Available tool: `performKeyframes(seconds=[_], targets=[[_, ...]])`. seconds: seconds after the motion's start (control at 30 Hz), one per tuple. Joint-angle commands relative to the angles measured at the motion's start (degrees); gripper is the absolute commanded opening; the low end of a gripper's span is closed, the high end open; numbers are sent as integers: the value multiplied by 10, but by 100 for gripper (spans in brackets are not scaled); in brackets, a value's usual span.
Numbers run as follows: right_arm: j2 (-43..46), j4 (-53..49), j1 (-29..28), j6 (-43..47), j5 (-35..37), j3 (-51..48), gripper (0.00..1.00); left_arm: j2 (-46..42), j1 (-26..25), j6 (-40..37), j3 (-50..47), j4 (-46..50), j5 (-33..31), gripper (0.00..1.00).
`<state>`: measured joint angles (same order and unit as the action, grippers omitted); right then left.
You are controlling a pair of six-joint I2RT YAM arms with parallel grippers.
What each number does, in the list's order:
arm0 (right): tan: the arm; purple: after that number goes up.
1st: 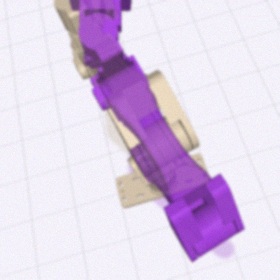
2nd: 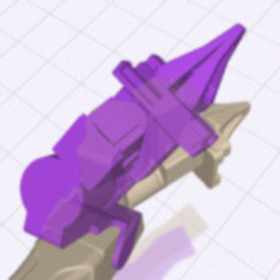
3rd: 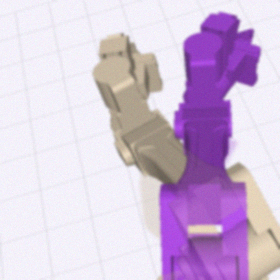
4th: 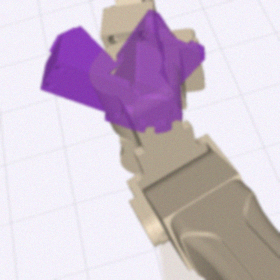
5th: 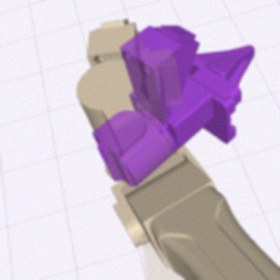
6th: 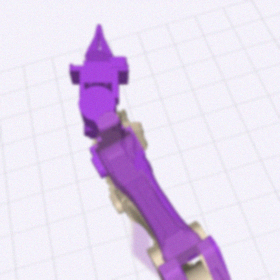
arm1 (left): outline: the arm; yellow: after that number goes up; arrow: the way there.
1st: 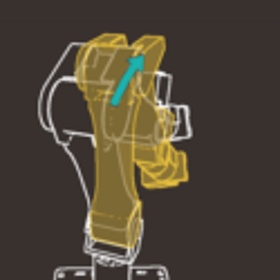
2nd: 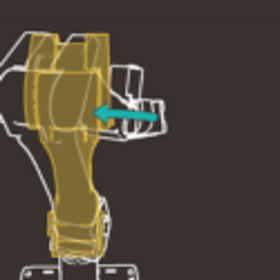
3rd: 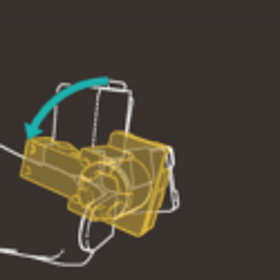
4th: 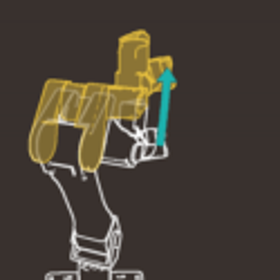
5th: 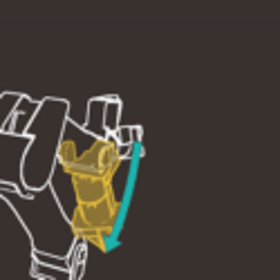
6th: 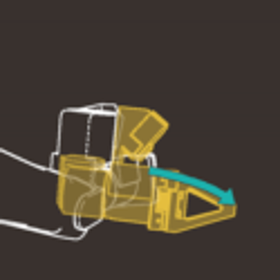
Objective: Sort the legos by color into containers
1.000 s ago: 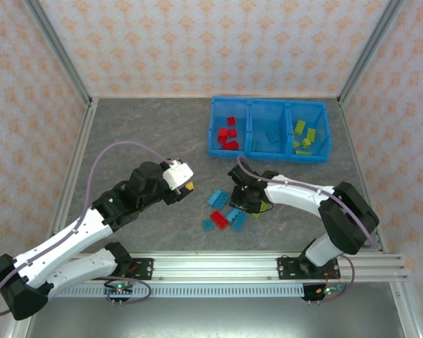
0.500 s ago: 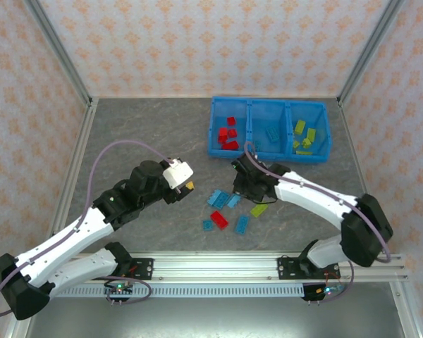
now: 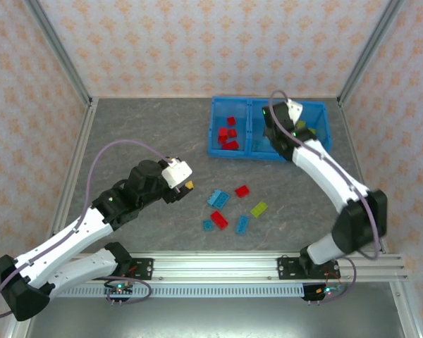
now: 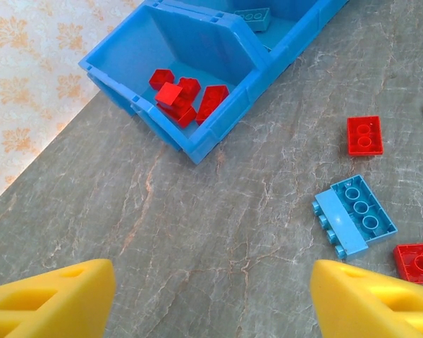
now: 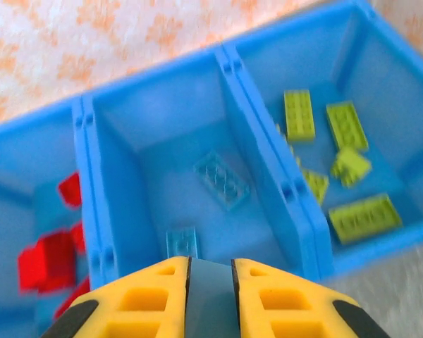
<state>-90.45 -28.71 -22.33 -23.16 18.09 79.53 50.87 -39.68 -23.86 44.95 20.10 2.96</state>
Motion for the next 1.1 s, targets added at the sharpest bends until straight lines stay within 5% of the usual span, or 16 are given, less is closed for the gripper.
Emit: performKeyframes(seconds=[0.0, 0.2, 0.33, 0.5, 0.67, 0.8, 0.9, 0.97, 1.07], targets=[[-118, 28, 22, 73, 23, 97, 20, -10, 4, 11, 12, 6, -9, 74], [-271, -34, 48, 67, -5, 265, 26, -10, 4, 8, 10, 6, -9, 74], [-276, -101, 51, 49, -28, 310, 52, -11, 4, 2, 8, 9, -18, 75], [-131, -103, 48, 2, -80, 178, 57, -8, 4, 1, 5, 6, -5, 75], [64, -79, 6, -43, -181, -63, 63, 16, 5, -8, 12, 24, 36, 75], [143, -130, -34, -99, -185, -166, 64, 30, 5, -26, 11, 36, 84, 80], [187, -110, -36, -157, -269, -239, 66, 47, 5, -15, 10, 30, 94, 80], [212, -81, -35, -189, -308, -286, 67, 72, 6, 50, 27, 24, 86, 80], [241, -93, -35, -196, -273, -304, 69, 143, 3, 217, 116, 46, 87, 79]])
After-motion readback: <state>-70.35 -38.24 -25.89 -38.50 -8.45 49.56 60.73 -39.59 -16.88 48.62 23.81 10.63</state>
